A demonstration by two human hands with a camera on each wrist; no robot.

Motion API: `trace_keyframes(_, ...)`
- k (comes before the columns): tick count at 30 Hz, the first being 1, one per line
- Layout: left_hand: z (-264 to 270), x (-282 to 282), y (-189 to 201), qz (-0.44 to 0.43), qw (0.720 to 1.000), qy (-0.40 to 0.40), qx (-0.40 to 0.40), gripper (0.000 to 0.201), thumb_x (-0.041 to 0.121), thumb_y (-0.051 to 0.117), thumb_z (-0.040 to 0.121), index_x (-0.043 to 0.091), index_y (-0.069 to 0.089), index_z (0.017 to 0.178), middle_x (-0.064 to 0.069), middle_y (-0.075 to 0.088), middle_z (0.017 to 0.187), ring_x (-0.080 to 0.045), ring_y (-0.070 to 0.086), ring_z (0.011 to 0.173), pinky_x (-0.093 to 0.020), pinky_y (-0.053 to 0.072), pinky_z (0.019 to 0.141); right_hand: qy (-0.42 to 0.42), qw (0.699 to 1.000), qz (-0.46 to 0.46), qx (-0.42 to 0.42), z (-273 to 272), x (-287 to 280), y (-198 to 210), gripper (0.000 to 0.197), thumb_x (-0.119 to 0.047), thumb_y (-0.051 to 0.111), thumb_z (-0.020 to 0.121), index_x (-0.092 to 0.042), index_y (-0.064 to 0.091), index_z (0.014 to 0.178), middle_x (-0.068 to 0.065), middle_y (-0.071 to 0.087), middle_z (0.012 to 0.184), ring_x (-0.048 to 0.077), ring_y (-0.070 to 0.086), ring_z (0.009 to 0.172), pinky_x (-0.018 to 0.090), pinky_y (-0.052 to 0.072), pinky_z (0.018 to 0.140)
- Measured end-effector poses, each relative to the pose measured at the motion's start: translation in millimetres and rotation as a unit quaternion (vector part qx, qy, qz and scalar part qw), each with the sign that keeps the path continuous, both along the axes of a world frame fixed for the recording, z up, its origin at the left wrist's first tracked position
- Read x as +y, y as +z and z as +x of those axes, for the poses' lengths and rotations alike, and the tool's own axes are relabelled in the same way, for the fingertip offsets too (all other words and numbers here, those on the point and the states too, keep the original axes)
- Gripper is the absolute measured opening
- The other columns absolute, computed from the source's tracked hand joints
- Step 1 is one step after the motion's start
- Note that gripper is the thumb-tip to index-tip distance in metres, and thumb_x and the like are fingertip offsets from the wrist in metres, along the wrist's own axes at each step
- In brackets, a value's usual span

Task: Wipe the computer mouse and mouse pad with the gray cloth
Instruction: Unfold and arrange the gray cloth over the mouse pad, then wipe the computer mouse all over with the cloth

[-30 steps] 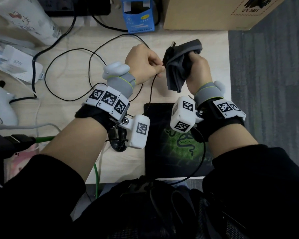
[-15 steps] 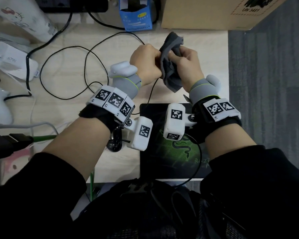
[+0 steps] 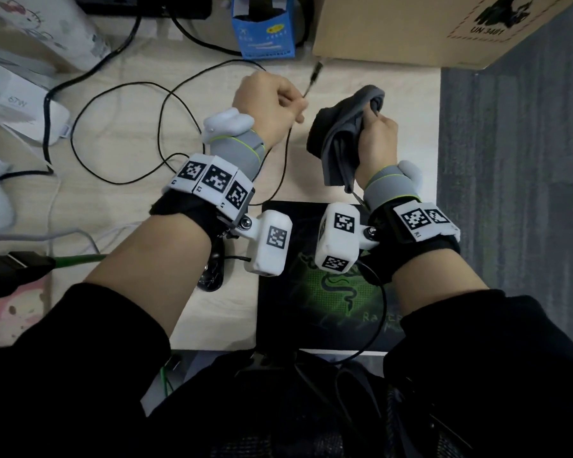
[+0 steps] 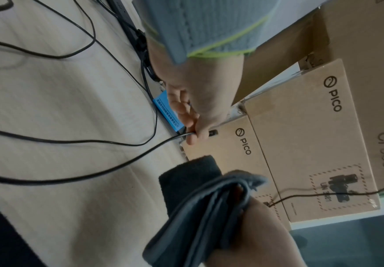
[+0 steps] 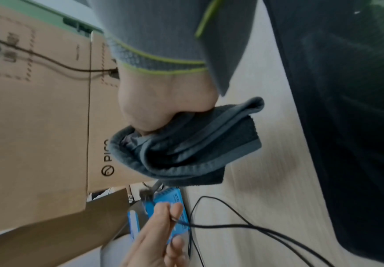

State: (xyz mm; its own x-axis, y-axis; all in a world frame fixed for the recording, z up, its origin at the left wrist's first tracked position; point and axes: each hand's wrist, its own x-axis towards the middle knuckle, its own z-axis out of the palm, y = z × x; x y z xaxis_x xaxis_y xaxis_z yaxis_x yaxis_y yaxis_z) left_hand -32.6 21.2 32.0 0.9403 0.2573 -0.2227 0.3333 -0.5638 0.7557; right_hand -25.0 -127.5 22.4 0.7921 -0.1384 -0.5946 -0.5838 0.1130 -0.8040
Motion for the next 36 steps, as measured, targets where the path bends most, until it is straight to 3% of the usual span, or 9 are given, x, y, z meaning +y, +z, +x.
trace_keyframes(4, 6, 1, -6, -0.09, 0.995, 0.037, 0.014, 0.02, 0.015, 0.055, 0.091, 0.007, 0.065, 0.107, -0.001, 0.067, 0.091, 0.004, 0.058, 0.039, -0.014, 0.046, 0.046, 0.017, 0.997, 0.081, 0.004, -3, -11, 9, 0.022, -0.014, 0.051, 0.09, -0.013, 0.056, 0.07, 0.002, 0.057, 0.062, 0.016, 0.054, 0.06, 0.018, 0.045, 0.056)
trace_keyframes(8, -2, -2, -8, -0.095, 0.994, 0.031, 0.039, 0.035, 0.009, 0.05, 0.094, 0.011, 0.056, 0.128, 0.001, 0.054, 0.117, -0.003, 0.065, 0.061, -0.017, 0.053, 0.054, 0.038, 0.992, 0.114, 0.028, -15, -10, 14, 0.023, -0.017, 0.048, 0.088, -0.015, 0.051, 0.065, -0.006, 0.058, 0.049, 0.008, 0.056, 0.048, 0.014, 0.042, 0.048)
trace_keyframes(15, -41, 10, 21, -0.195, 0.975, -0.077, 0.071, 0.027, 0.034, 0.062, 0.087, 0.009, 0.071, 0.092, -0.006, 0.063, 0.086, -0.012, 0.055, 0.081, -0.029, 0.048, 0.076, -0.025, 0.976, 0.211, 0.039, -51, 5, 39, 0.04, -0.021, 0.034, 0.093, -0.017, 0.045, 0.055, -0.005, 0.048, 0.045, 0.013, 0.048, 0.048, 0.024, 0.035, 0.054)
trace_keyframes(18, -67, 24, 31, -0.189, 0.975, -0.105, 0.048, 0.016, 0.031, 0.069, 0.075, 0.015, 0.066, 0.072, -0.008, 0.058, 0.077, -0.015, 0.05, 0.076, -0.027, 0.041, 0.074, -0.003, 0.977, 0.208, 0.046, -74, 22, 41, 0.047, -0.046, 0.037, 0.093, -0.009, 0.066, 0.084, 0.007, 0.067, 0.074, 0.024, 0.063, 0.074, 0.027, 0.05, 0.069)
trace_keyframes(22, -95, 43, 32, -0.146, 0.984, -0.102, 0.022, 0.012, 0.021, 0.066, 0.075, 0.024, 0.057, 0.068, 0.0, 0.056, 0.065, -0.001, 0.049, 0.059, -0.024, 0.041, 0.068, 0.047, 0.978, 0.197, 0.039, -109, 45, 47, 0.069, -0.058, 0.047, 0.087, -0.001, 0.059, 0.123, 0.016, 0.067, 0.109, 0.027, 0.066, 0.096, 0.033, 0.057, 0.081)
trace_keyframes(25, -114, 58, 34, -0.129, 0.985, -0.109, 0.01, 0.019, 0.02, 0.065, 0.079, 0.03, 0.054, 0.067, 0.009, 0.055, 0.062, 0.005, 0.05, 0.055, -0.022, 0.042, 0.063, 0.067, 0.994, 0.083, 0.007, -133, 59, 47, 0.041, -0.031, 0.067, 0.077, -0.006, 0.066, 0.109, 0.012, 0.069, 0.1, 0.023, 0.065, 0.093, 0.03, 0.053, 0.075)
trace_keyframes(30, -147, 76, 34, -0.14, 0.979, -0.146, -0.009, 0.016, 0.016, 0.065, 0.081, 0.026, 0.055, 0.072, 0.01, 0.055, 0.066, -0.002, 0.049, 0.059, -0.017, 0.04, 0.062, 0.057, 0.998, -0.003, 0.004, -168, 72, 57, 0.005, -0.001, 0.057, 0.073, -0.006, 0.055, 0.073, 0.009, 0.055, 0.07, 0.024, 0.055, 0.066, 0.027, 0.047, 0.06)
trace_keyframes(34, -170, 85, 26, -0.143, 0.98, -0.137, -0.02, 0.003, 0.016, 0.061, 0.087, 0.016, 0.064, 0.089, 0.015, 0.057, 0.071, 0.014, 0.049, 0.055, -0.007, 0.039, 0.063, 0.028, 0.997, -0.073, -0.01, -186, 76, 61, 0.022, 0.002, 0.054, 0.075, -0.013, 0.044, 0.063, 0.006, 0.048, 0.07, 0.025, 0.05, 0.076, 0.034, 0.045, 0.068)
trace_keyframes(36, -178, 90, 22, -0.136, 0.985, -0.106, -0.029, 0.021, 0.021, 0.062, 0.087, 0.012, 0.065, 0.106, 0.014, 0.06, 0.084, 0.017, 0.052, 0.067, -0.008, 0.041, 0.072, 0.0, 0.996, -0.09, -0.022, -191, 76, 62, 0.024, -0.006, 0.059, 0.077, -0.017, 0.044, 0.063, 0.002, 0.051, 0.071, 0.025, 0.052, 0.082, 0.041, 0.052, 0.079)
